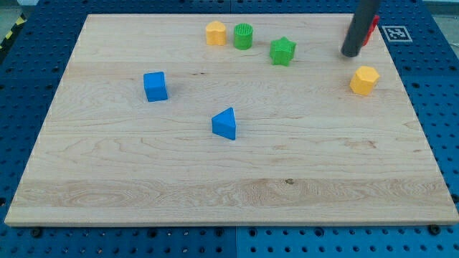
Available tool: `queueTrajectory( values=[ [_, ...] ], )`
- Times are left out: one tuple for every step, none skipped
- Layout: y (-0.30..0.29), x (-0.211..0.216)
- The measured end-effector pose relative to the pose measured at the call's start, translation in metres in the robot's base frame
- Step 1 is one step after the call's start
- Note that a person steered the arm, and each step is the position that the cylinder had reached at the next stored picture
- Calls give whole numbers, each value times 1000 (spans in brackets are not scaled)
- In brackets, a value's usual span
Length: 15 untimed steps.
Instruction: Place the green blocks to the top of the blue triangle
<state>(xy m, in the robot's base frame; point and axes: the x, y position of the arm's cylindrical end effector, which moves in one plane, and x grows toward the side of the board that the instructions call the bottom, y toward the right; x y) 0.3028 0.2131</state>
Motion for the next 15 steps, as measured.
queueTrajectory(
  values=[
    [-27, -1],
    [-67, -2],
    [-104, -2],
    [-128, -2],
    [-141, 0],
    [-147, 17],
    [-147, 43],
    [-154, 64],
    [-172, 69],
    [-167, 63],
    [-151, 24],
    [-150, -22],
    [-154, -64],
    [-172, -93],
    [-177, -97]
  ],
)
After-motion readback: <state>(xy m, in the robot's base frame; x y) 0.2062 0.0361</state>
